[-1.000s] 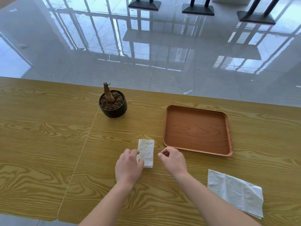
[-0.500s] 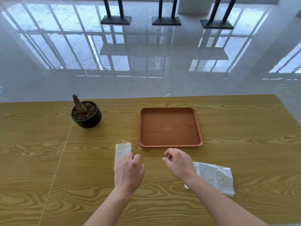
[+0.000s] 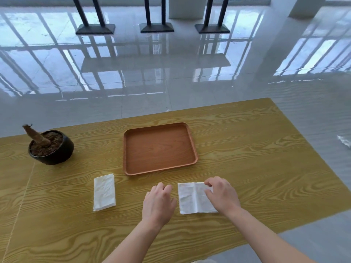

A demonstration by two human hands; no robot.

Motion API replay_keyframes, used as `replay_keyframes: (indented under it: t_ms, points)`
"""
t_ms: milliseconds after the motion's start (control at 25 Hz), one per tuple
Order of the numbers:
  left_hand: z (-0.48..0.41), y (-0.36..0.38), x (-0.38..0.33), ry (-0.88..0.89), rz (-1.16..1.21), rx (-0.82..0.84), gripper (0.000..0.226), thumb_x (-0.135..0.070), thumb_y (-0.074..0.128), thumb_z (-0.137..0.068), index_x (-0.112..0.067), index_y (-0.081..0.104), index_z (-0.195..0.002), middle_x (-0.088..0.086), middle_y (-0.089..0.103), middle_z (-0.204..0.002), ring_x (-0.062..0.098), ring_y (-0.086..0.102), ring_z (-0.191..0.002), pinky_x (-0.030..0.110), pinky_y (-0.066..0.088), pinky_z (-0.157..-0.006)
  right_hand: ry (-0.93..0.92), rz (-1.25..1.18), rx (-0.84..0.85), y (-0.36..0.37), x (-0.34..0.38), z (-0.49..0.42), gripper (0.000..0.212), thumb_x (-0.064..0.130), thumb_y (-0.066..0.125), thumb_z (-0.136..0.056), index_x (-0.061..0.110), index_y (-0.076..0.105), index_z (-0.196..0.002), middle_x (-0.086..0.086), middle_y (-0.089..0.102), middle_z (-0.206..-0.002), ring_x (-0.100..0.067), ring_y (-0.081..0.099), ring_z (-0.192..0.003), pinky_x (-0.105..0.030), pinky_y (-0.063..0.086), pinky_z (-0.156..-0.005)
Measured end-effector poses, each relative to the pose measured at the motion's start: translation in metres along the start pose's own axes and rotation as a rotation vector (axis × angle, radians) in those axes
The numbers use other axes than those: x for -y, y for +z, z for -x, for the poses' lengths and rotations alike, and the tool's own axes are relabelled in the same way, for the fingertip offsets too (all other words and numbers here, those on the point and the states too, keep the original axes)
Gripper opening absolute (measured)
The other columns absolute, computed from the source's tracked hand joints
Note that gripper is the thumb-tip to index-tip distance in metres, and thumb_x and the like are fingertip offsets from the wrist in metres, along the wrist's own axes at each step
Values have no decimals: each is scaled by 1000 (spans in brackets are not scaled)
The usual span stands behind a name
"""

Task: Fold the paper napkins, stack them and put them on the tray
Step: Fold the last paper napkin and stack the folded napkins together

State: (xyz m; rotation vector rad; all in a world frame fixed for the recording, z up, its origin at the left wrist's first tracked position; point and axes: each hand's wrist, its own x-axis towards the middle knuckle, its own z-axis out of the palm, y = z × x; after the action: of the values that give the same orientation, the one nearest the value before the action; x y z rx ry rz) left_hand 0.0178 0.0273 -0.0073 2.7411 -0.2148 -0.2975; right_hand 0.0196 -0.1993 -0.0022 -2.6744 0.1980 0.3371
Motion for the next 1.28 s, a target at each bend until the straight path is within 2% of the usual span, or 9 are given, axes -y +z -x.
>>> replay_keyframes:
  t_ms: [200, 400, 600, 720, 1000, 1160, 1280]
  points:
    - [-26, 15, -29, 69, -93, 40, 37, -48, 57, -89, -27, 55, -120, -5, 54, -113, 20, 49, -106, 34, 44, -86, -25, 165, 60, -8, -38, -14, 42, 32, 53, -95, 24, 52, -137, 5, 52, -137, -21, 43, -123, -36, 43, -101]
    - [-47, 26, -43, 90, -176, 68, 56, -55, 61, -87, -24, 45, -130, -1, 50, -123, 22, 48, -114, 38, 44, -90, -97, 311, 109, -7, -49, -25, 51, 36, 53, -95, 25, 42, -144, 5, 44, -143, -23, 40, -127, -37, 43, -102]
    - [-53, 35, -42, 99, -266, 81, 51, -53, 67, -84, -22, 48, -121, 0, 49, -114, 22, 47, -102, 37, 43, -85, -141, 384, 78, -2, -46, -28, 38, 33, 57, -92, 24, 51, -129, 1, 49, -122, -22, 45, -109, -33, 43, -91]
    - [-58, 35, -45, 88, -221, 90, 41, -49, 71, -81, -24, 53, -109, -2, 49, -103, 20, 46, -95, 35, 41, -83, -168, 387, 76, -3, -45, -32, 31, 31, 56, -93, 24, 55, -123, 0, 53, -117, -22, 46, -109, -34, 42, -93]
    - [-62, 36, -47, 70, -132, 112, 33, -39, 72, -80, -27, 56, -107, -3, 45, -104, 20, 42, -98, 35, 42, -86, -167, 306, 89, -6, -41, -29, 11, 19, 56, -89, 20, 60, -99, 2, 51, -106, -21, 44, -102, -32, 42, -86]
    - [-60, 36, -49, 101, -54, 108, 26, -19, 60, -82, -28, 54, -105, -8, 56, -102, 21, 47, -101, 34, 38, -84, -183, 249, 92, -9, -36, -24, 10, 16, 56, -83, 24, 51, -81, 6, 58, -94, -19, 47, -94, -30, 35, -78]
    - [-52, 23, -45, 50, 122, 68, 24, -17, 58, -85, -29, 63, -106, -11, 66, -94, 18, 52, -99, 35, 37, -87, -184, 160, 72, -18, -30, -21, 7, 18, 57, -82, 24, 54, -81, 6, 65, -85, -19, 51, -86, -33, 37, -76]
